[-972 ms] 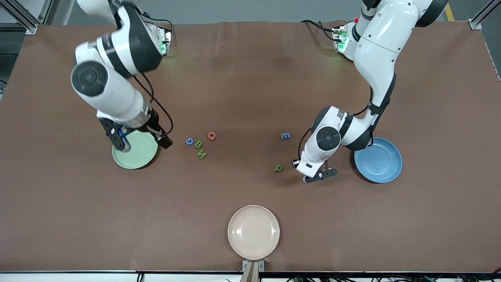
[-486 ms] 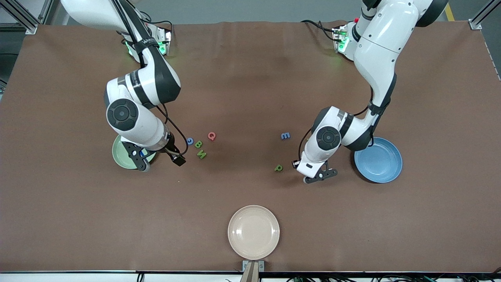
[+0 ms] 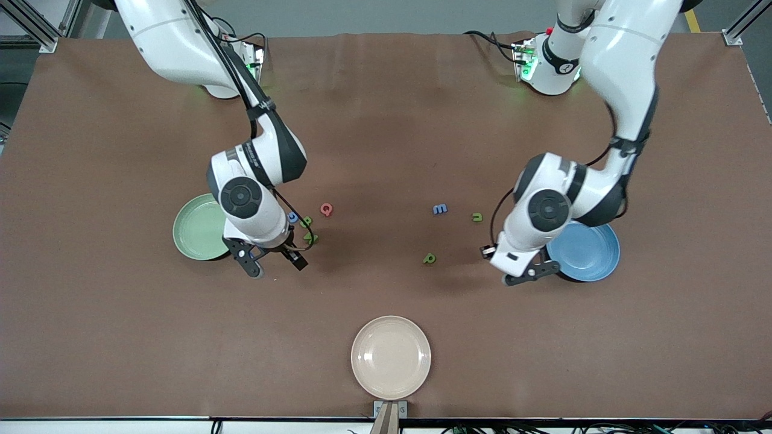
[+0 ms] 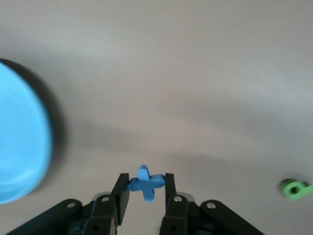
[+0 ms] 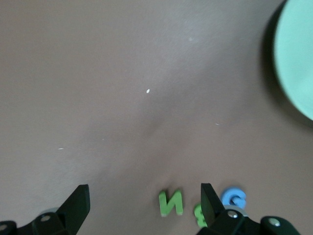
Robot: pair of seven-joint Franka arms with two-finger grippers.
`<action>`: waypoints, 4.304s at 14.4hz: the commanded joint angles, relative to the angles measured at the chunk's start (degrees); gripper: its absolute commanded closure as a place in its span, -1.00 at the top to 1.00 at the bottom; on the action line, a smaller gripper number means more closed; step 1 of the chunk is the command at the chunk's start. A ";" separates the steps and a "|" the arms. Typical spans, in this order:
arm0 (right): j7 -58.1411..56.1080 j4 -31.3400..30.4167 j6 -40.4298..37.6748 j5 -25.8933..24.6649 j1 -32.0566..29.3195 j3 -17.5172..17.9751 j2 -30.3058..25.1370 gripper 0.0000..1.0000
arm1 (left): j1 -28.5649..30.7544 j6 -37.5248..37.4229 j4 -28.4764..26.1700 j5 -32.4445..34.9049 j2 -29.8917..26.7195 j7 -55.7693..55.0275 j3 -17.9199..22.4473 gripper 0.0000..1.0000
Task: Sort upper and lower case letters into plates
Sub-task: 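Carry the x to the blue plate while the right gripper reaches the letters, then release the x on the blue plate while the right gripper grasps the N, then grasp the green d with the left gripper while the right gripper places the N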
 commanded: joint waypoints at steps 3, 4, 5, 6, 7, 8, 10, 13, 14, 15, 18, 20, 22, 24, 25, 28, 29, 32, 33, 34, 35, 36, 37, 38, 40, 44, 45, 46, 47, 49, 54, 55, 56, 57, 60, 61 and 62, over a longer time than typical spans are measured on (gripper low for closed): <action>-2.74 -4.84 2.02 -1.25 1.16 0.47 -1.23 0.97 | 7.81 0.80 -11.93 4.10 -8.46 12.74 -0.64 -0.78; -2.74 -6.42 3.59 -1.25 1.42 0.47 -1.23 0.97 | 9.57 1.33 -13.34 5.24 -8.99 15.03 -0.65 -0.78; -2.74 -8.43 6.48 -1.25 1.43 0.47 -1.31 0.97 | 10.89 2.81 -14.92 6.12 -9.43 17.40 -0.65 -0.78; -2.91 -9.85 8.51 -1.25 1.25 0.47 -1.23 0.98 | 12.47 5.09 -16.59 7.09 -9.70 19.78 -0.65 -0.78; -3.35 -10.12 8.88 -1.25 1.16 0.47 -1.14 0.98 | 14.40 7.64 -18.09 8.40 -9.70 22.24 -0.65 -0.78; -5.09 -10.39 8.80 -1.16 0.64 0.47 -1.14 0.98 | 15.99 9.58 -19.32 8.85 -9.70 24.44 -0.65 -0.78; -6.25 -10.30 8.79 -0.46 0.72 0.65 -1.14 0.97 | 18.45 12.39 -20.56 8.85 -9.09 29.79 -0.65 -0.77; -6.25 -10.30 9.15 1.20 1.69 0.73 -0.70 0.92 | 21.71 14.43 -21.09 8.85 -7.68 35.60 -0.65 -0.77; -6.25 -10.21 9.23 1.56 2.30 0.65 -0.70 0.89 | 22.59 14.86 -21.18 8.94 -7.25 37.45 -0.65 -0.77; -6.25 -10.13 9.67 1.65 2.48 0.65 -0.61 0.86 | 23.29 15.48 -21.18 8.94 -6.72 38.60 -0.65 -0.77; -6.08 -9.86 12.22 1.65 2.83 0.73 1.05 0.43 | 24.00 18.81 -21.88 9.12 -5.05 39.66 -0.65 -0.75; -6.08 -9.77 12.22 1.65 3.01 0.73 1.24 0.11 | 24.09 20.14 -21.79 9.12 -4.26 39.66 -0.65 -0.75; -5.99 -9.77 12.13 1.65 3.01 0.73 1.50 0.09 | 24.09 20.23 -21.79 9.12 -3.73 39.66 -0.65 -0.73; -5.90 -9.77 12.13 1.65 3.01 0.73 1.50 0.09 | 24.09 20.23 -21.79 9.12 -3.64 39.66 -0.65 -0.66; -5.90 -9.77 12.13 1.65 3.01 0.73 1.59 0.09 | 24.09 20.23 -21.79 9.12 -3.73 39.75 -0.65 -0.40; -5.73 -9.77 12.05 1.65 3.10 0.73 1.59 0.09 | 23.48 20.14 -21.09 9.12 -4.51 39.05 -1.43 0.96; -5.55 -9.86 12.05 1.65 3.27 0.73 1.67 0.09 | 23.56 19.53 -20.65 9.12 -5.30 38.53 -3.18 0.99; -4.94 -9.86 12.05 1.74 3.71 0.73 2.29 0.09 | 23.30 14.54 -16.71 9.12 -5.84 31.43 -7.92 0.99; -4.85 -9.86 12.05 1.74 3.80 0.73 2.38 0.06 | 22.78 13.04 -15.04 9.12 -5.49 28.09 -9.59 0.99; -4.85 -9.95 12.05 1.74 4.06 0.73 2.38 -0.02 | 21.55 11.81 -13.63 9.12 -5.22 24.67 -10.48 0.99; -4.93 -9.95 11.87 1.74 4.06 0.73 2.38 -0.20 | 19.11 11.10 -12.31 9.12 -5.05 20.46 -10.58 0.99; -4.85 -9.95 11.61 1.74 3.98 0.73 2.38 -0.49 | 17.08 11.09 -10.91 9.12 -4.17 16.76 -10.58 0.99; -4.76 -9.95 11.52 1.74 3.63 0.73 2.38 -0.82 | 14.54 11.09 -9.33 9.21 -2.86 12.89 -10.49 0.99; -4.76 -10.04 11.26 1.74 3.54 0.73 2.29 -0.96 | 12.34 11.18 -7.66 9.82 -1.37 10.51 -10.49 0.99; -5.37 -10.04 9.86 1.74 2.75 0.65 1.42 -0.99 | 8.20 11.18 -3.88 16.11 1.97 9.61 -10.49 1.00; -14.05 -10.56 0.82 1.65 -2.34 0.47 -4.63 -0.99 | 2.65 11.26 1.40 19.31 6.99 10.30 -10.58 0.99; -16.34 -12.39 0.27 1.65 -4.18 0.47 -6.92 -0.99 | 1.95 11.53 2.11 19.31 7.87 11.79 -10.75 0.99; -19.75 -14.67 0.53 1.65 -6.11 0.47 -9.55 -0.99 | 0.72 11.70 2.55 19.23 8.57 15.72 -10.75 0.99; -23.27 -16.70 0.62 1.65 -7.87 0.47 -11.49 -0.99 | -0.25 11.79 2.99 18.62 9.10 20.80 -10.84 0.99; -29.86 -22.05 2.45 1.65 -12.44 0.56 -15.62 -0.99 | -0.95 11.88 3.69 18.26 10.42 26.46 -11.36 0.99; -40.17 -33.82 12.54 1.65 -19.75 0.56 -18.89 -0.99 | -3.33 12.06 8.35 17.82 15.25 29.29 -12.42 0.90; -40.53 -36.12 15.27 1.65 -19.93 0.56 -18.89 -0.99 | -3.77 12.06 8.53 17.47 15.69 29.29 -12.51 0.86; -40.53 -37.97 17.30 1.65 -20.02 0.56 -18.89 -0.99 | -4.03 12.06 8.44 16.86 16.05 29.73 -12.60 0.83; -40.62 -38.94 18.02 1.65 -20.11 0.56 -18.80 -0.99 | -4.12 12.06 8.44 16.59 16.57 30.51 -12.60 0.82; -40.62 -40.27 18.90 1.65 -20.37 0.47 -18.37 -0.96 | -4.47 12.06 9.40 16.41 17.36 31.14 -12.69 0.63; -40.70 -40.44 18.90 1.65 -20.98 0.47 -18.28 -0.94 | -4.56 12.06 10.28 16.50 17.98 31.22 -12.69 0.63; -41.58 -40.45 18.64 1.65 -21.60 0.47 -18.28 -0.87 | -5.00 12.06 10.81 16.50 18.42 31.23 -12.60 0.62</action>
